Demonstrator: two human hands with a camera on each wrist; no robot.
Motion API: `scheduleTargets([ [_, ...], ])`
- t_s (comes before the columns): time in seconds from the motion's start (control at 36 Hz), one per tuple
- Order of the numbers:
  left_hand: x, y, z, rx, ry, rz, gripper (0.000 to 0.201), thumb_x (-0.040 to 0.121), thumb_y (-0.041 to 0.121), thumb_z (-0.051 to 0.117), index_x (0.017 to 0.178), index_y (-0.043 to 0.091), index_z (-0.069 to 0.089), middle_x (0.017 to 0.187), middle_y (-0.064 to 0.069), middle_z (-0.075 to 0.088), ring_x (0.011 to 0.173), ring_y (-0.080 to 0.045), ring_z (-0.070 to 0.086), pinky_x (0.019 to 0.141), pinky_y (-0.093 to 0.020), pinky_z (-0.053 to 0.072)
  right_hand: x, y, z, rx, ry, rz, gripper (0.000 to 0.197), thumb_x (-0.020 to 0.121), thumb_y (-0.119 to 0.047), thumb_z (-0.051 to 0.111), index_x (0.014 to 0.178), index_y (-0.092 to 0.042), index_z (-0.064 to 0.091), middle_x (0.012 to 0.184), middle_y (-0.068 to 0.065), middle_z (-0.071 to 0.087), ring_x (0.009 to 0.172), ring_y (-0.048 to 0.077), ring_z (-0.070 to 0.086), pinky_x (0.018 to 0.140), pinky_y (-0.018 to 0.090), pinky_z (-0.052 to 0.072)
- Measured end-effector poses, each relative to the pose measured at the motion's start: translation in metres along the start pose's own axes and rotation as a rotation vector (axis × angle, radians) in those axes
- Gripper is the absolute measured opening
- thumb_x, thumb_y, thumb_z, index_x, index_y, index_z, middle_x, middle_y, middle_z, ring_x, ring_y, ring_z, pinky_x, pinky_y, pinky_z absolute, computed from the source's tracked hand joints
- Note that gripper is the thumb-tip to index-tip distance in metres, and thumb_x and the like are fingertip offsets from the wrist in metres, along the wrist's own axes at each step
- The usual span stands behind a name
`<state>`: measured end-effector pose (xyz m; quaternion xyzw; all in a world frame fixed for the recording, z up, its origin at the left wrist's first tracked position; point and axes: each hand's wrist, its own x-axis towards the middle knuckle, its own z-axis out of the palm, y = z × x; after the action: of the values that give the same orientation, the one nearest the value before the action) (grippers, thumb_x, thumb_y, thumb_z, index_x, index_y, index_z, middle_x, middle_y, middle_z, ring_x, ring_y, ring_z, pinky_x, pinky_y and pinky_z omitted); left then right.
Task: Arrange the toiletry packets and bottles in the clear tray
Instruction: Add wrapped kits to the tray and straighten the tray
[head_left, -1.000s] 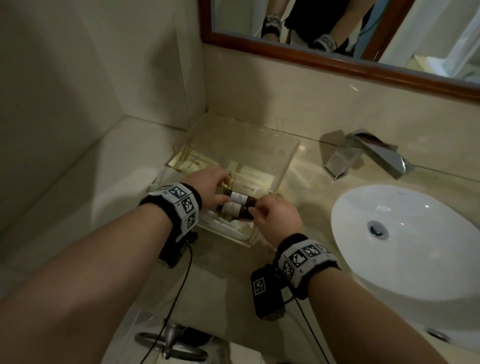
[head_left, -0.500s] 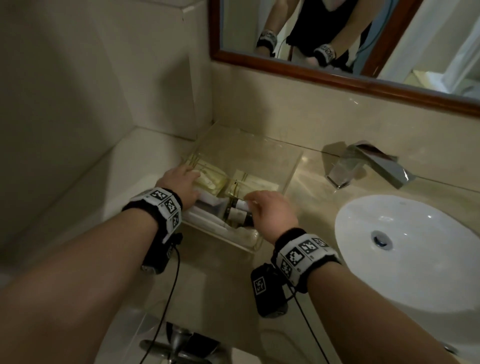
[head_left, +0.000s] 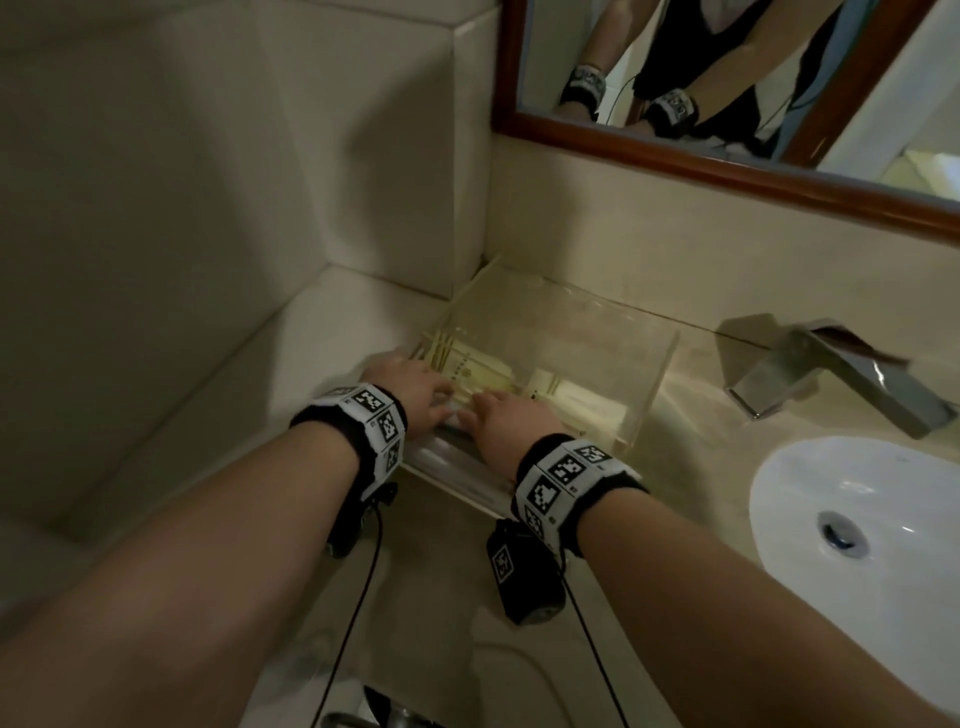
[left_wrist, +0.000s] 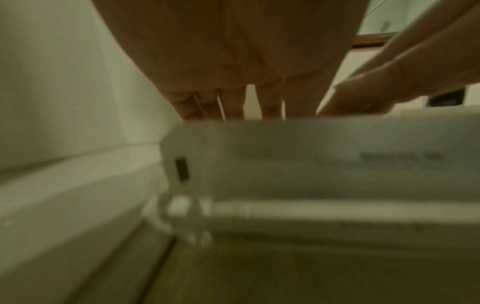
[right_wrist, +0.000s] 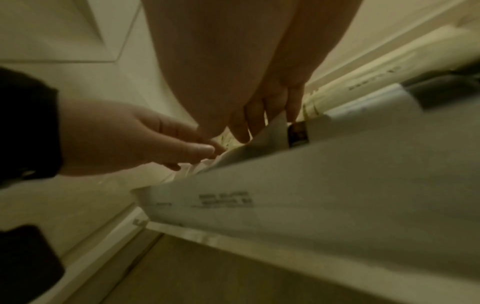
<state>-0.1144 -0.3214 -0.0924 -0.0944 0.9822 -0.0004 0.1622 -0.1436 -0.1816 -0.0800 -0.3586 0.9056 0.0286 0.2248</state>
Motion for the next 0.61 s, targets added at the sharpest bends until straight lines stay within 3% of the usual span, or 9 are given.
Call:
scheduleTargets([
  [0.08,0.005,-0.002,-0.006,-0.054,0.053,0.003,0.052,0.089,0.05,0.047,0.134,0.026,0.045,0.142,-0.002,0.045,0.129,-0.025,0.042,0.108,-0.039,0.036,0.005,-0.002,0.001,0.09,0.097,0.016,0.051,0.101,-0.042,0.022,0.142,-0.014,0.033,0.15,0.007,0.032,0.134,0.026,0.037,0.109,0.039,0.028],
  [0.17,0.01,-0.003,-0.007,-0.07,0.05,0.053,0.053,0.093,0.038,0.046,0.142,0.023,0.036,0.154,0.002,0.028,0.137,-0.024,0.035,0.113,-0.038,0.03,0.015,-0.004,0.004,0.124,0.063,0.002,0.057,0.101,-0.044,0.02,0.151,-0.018,0.013,0.16,0.0,0.003,0.145,0.021,0.019,0.116,0.039,0.016],
  [0.22,0.011,-0.004,-0.006,-0.073,0.057,0.077,0.051,0.095,0.035,0.043,0.144,0.025,0.032,0.156,0.004,0.022,0.139,-0.022,0.033,0.114,-0.036,0.029,0.02,-0.006,0.005,0.152,0.028,0.007,0.057,0.101,-0.044,0.02,0.151,-0.021,0.009,0.16,-0.004,-0.005,0.145,0.023,0.019,0.116,0.041,0.016],
  [0.31,0.01,-0.007,-0.006,-0.07,0.09,0.096,0.045,0.095,0.034,0.042,0.14,0.028,0.04,0.153,0.003,0.029,0.133,-0.023,0.04,0.108,-0.034,0.034,0.022,-0.007,0.009,0.158,0.089,-0.006,0.054,0.1,-0.043,0.023,0.149,-0.02,0.018,0.158,0.0,0.013,0.134,0.027,0.038,0.109,0.043,0.03],
  [0.39,0.009,-0.008,-0.008,-0.043,0.058,0.097,0.043,0.096,0.033,0.041,0.139,0.028,0.042,0.146,-0.001,0.037,0.127,-0.025,0.044,0.104,-0.03,0.035,0.021,-0.006,0.013,0.147,0.128,-0.001,0.049,0.1,-0.042,0.026,0.14,-0.015,0.035,0.141,0.007,0.04,0.124,0.028,0.045,0.105,0.041,0.032],
  [0.53,0.012,-0.003,-0.012,-0.065,0.04,0.103,0.037,0.096,0.025,0.042,0.13,0.018,0.053,0.145,-0.003,0.041,0.128,-0.025,0.045,0.103,-0.032,0.037,0.015,-0.009,0.006,0.124,0.13,0.102,0.048,0.101,-0.041,0.021,0.128,-0.014,0.049,0.132,0.01,0.05,0.12,0.029,0.049,0.102,0.04,0.032],
  [0.61,0.011,0.002,-0.014,-0.103,0.022,0.059,0.028,0.095,0.025,0.043,0.119,0.014,0.054,0.127,-0.01,0.057,0.113,-0.03,0.055,0.088,-0.034,0.043,0.004,-0.008,0.0,0.02,0.179,0.229,0.049,0.101,-0.041,0.019,0.124,-0.015,0.053,0.126,0.01,0.058,0.124,0.03,0.043,0.103,0.041,0.028],
])
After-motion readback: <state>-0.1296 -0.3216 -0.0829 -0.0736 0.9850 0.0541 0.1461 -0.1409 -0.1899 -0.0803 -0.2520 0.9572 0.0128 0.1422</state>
